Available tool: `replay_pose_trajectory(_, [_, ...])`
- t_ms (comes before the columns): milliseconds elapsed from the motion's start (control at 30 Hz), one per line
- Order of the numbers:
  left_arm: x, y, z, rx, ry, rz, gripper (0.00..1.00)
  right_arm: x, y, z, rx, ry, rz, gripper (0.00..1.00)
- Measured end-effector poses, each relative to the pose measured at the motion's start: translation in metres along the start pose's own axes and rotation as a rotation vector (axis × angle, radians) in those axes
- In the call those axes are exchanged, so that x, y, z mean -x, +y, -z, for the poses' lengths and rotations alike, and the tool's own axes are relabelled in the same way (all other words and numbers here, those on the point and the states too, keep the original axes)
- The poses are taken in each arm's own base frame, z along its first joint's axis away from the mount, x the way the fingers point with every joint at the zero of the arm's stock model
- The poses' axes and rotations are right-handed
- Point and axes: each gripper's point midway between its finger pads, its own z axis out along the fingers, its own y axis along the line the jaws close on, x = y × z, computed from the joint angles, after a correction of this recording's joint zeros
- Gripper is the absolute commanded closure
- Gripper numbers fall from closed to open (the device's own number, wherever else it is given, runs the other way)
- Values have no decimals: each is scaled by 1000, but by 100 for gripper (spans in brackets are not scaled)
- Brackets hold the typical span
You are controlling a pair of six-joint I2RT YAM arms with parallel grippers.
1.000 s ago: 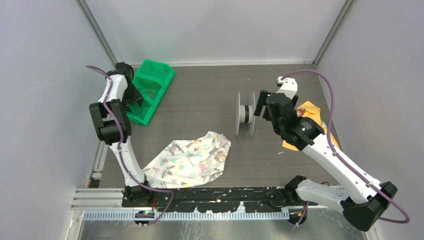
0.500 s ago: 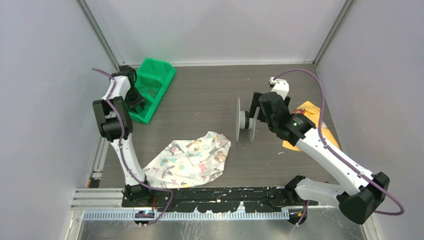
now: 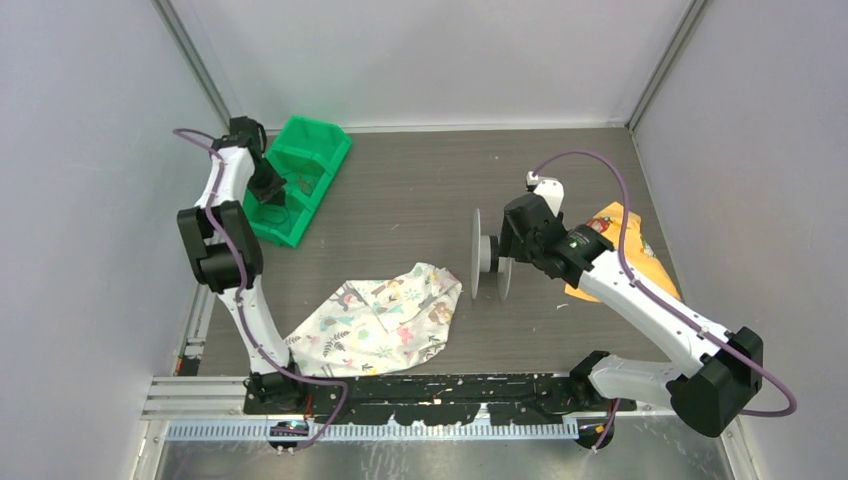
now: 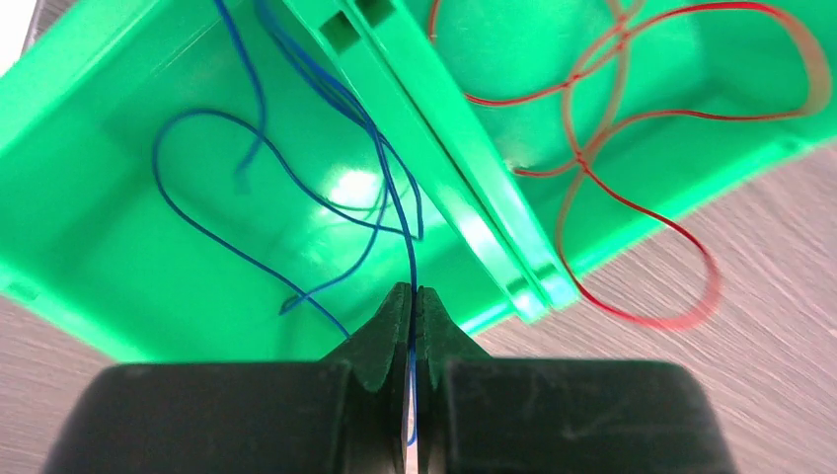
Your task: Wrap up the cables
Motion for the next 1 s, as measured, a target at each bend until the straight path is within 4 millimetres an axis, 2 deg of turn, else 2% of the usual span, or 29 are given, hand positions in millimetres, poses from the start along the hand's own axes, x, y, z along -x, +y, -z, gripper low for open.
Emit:
replay_pose_trajectory(267, [23, -23, 81, -158, -147, 5, 99, -14, 3, -17, -27, 56, 24, 98])
replay_pose_trajectory(367, [28, -28, 110, -203, -201, -1, 99, -12, 6, -18, -18, 53, 19, 99])
replay_pose_trajectory(500, [32, -33, 134, -226, -254, -24, 100, -11, 6, -18, -22, 54, 24, 100])
replay_pose_trajectory(600, [31, -37, 137, -207, -276, -62, 99, -10, 8, -20, -26, 54, 27, 99])
replay_pose_trajectory(767, [11, -54, 140, -183, -259, -153, 100, -5, 13, -25, -25, 52, 30, 100])
replay_pose_trajectory(800, [7, -63, 146, -187, -265, -190, 99, -5, 14, -25, -25, 51, 29, 99])
replay_pose_trajectory(867, [-2, -96, 171, -247, -305, -278, 99, -5, 15, -26, -25, 52, 30, 99])
replay_pose_trajectory(933, [-15, -137, 209, -365, -367, -369, 100, -3, 17, -28, -25, 53, 30, 99])
replay_pose_trajectory(1000, [-35, -177, 263, -528, -443, -461, 99, 0, 21, -32, -24, 48, 27, 99])
